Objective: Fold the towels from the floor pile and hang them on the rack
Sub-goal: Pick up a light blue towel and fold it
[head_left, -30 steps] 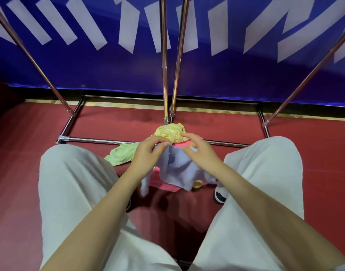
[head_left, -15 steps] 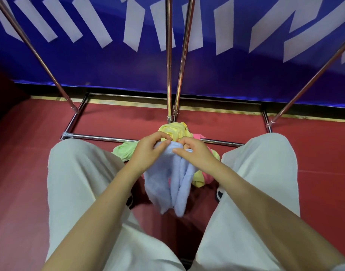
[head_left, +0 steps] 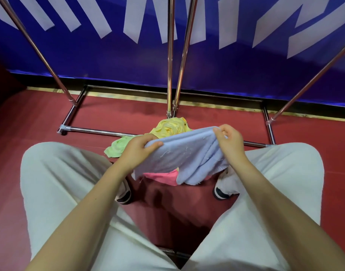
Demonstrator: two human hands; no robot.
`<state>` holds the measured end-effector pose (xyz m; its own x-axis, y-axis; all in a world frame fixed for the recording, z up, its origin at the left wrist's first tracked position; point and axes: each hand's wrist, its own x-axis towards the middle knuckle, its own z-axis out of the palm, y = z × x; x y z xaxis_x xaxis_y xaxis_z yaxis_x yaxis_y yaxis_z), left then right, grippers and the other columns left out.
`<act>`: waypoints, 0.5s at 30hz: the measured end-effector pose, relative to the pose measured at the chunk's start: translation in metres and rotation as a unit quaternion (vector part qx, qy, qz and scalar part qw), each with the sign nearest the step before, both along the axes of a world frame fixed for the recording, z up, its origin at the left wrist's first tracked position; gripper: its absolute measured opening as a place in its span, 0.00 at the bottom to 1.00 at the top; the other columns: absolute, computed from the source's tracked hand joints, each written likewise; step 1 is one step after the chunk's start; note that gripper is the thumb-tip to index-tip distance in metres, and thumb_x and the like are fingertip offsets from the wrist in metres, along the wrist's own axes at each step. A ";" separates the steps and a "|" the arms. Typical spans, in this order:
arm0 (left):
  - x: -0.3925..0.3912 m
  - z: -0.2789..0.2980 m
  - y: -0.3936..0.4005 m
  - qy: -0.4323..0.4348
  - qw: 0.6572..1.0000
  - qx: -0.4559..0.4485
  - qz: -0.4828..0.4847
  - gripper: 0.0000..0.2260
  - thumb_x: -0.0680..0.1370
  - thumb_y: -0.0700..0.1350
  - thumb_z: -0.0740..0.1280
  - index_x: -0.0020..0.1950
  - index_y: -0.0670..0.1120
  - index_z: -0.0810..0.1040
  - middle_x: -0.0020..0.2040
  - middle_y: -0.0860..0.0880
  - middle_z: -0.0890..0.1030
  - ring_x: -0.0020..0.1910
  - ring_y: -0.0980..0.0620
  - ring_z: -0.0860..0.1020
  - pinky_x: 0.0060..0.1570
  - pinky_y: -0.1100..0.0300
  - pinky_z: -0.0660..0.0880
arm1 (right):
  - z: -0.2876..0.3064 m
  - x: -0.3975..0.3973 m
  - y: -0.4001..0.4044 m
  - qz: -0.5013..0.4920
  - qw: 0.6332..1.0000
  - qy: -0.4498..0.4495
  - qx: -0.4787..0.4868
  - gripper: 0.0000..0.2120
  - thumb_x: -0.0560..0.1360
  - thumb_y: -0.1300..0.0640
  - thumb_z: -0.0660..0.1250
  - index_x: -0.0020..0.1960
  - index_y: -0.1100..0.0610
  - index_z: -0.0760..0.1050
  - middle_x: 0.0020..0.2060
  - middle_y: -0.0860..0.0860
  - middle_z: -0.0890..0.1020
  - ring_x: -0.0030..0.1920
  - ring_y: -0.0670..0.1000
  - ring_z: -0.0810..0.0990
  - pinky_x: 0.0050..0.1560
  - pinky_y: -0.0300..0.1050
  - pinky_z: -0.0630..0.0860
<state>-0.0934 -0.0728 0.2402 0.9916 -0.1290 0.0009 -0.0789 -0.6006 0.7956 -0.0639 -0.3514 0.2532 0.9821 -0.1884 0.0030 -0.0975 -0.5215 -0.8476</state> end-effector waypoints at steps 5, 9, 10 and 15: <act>0.006 0.000 0.014 0.046 0.984 -0.138 0.103 0.11 0.79 0.39 0.66 0.38 0.50 0.78 0.26 0.59 0.73 0.27 0.62 0.68 0.31 0.69 0.66 | 0.008 0.006 -0.027 -0.097 0.994 0.010 0.049 0.13 0.78 0.57 0.61 0.35 0.55 0.67 0.30 0.47 0.67 0.31 0.45 0.64 0.34 0.40 0.63; 0.001 -0.005 0.005 0.075 0.975 -0.179 0.108 0.09 0.79 0.41 0.66 0.40 0.49 0.79 0.39 0.57 0.80 0.41 0.60 0.75 0.50 0.59 0.73 | 0.015 -0.007 -0.016 0.034 0.999 -0.005 0.015 0.10 0.78 0.58 0.62 0.38 0.56 0.71 0.31 0.47 0.72 0.33 0.44 0.69 0.37 0.38 0.67; -0.002 -0.006 -0.003 0.086 0.972 -0.193 0.105 0.09 0.79 0.40 0.65 0.40 0.49 0.79 0.42 0.54 0.79 0.43 0.57 0.75 0.52 0.56 0.72 | 0.015 -0.011 -0.010 0.077 0.997 -0.001 -0.011 0.09 0.78 0.58 0.62 0.39 0.57 0.72 0.30 0.46 0.72 0.32 0.43 0.69 0.37 0.38 0.67; -0.012 -0.015 -0.047 0.062 0.975 -0.214 0.012 0.12 0.80 0.37 0.64 0.59 0.52 0.76 0.57 0.56 0.78 0.56 0.64 0.75 0.59 0.66 0.70 | 0.017 -0.020 0.013 0.229 0.972 -0.001 -0.057 0.14 0.79 0.58 0.62 0.36 0.49 0.69 0.29 0.46 0.71 0.32 0.43 0.69 0.37 0.38 0.65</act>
